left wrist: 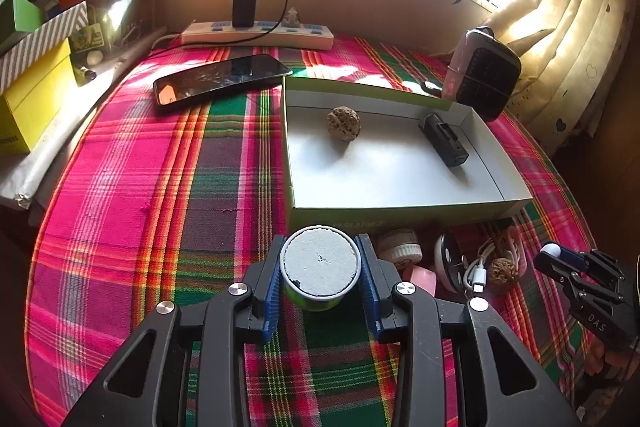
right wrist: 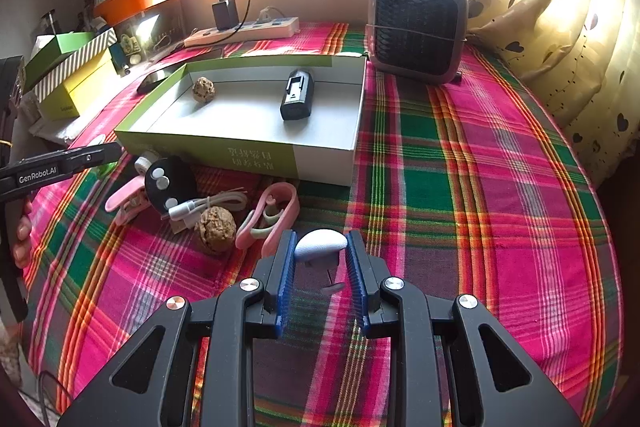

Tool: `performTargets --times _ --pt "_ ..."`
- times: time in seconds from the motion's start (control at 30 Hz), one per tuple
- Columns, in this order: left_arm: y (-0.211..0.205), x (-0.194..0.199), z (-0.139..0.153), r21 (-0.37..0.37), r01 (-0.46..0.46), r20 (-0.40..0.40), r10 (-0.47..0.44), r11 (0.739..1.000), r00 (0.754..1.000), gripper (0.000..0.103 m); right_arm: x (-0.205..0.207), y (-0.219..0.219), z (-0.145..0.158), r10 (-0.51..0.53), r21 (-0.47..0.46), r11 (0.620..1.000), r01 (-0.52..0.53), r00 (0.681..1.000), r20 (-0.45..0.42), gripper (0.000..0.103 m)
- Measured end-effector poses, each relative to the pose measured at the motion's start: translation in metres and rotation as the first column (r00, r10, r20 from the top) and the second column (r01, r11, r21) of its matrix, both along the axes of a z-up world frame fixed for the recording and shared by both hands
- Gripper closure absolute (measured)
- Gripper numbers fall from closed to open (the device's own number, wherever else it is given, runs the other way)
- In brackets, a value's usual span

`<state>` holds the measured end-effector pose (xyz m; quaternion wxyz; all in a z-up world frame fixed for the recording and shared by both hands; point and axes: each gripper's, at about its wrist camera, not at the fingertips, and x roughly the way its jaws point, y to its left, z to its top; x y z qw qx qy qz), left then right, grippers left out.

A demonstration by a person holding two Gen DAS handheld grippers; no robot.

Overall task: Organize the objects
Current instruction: 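Grasp the white-green container with the left tool while the right tool grasps the white knob, then lower both objects into the tray and open both tools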

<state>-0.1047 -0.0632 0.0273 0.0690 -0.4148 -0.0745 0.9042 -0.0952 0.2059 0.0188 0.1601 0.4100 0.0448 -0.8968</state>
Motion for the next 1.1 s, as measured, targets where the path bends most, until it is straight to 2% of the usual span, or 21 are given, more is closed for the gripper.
performTargets --times 0.33,0.6,1.1 --pt "0.007 -0.013 0.021 0.026 0.029 -0.041 -0.028 0.999 0.999 0.071 -0.020 -0.018 0.028 0.053 -0.034 0.998 -0.055 0.997 -0.056 0.077" --pt "0.012 -0.033 0.023 0.034 0.040 -0.036 -0.038 0.999 0.999 0.071 -0.050 -0.041 0.037 0.096 -0.036 0.994 -0.099 0.993 -0.072 0.077" --pt "0.021 -0.067 0.017 0.026 0.045 -0.034 -0.044 0.999 0.998 0.071 -0.118 -0.086 0.028 0.158 -0.043 0.986 -0.158 0.987 -0.004 0.077"
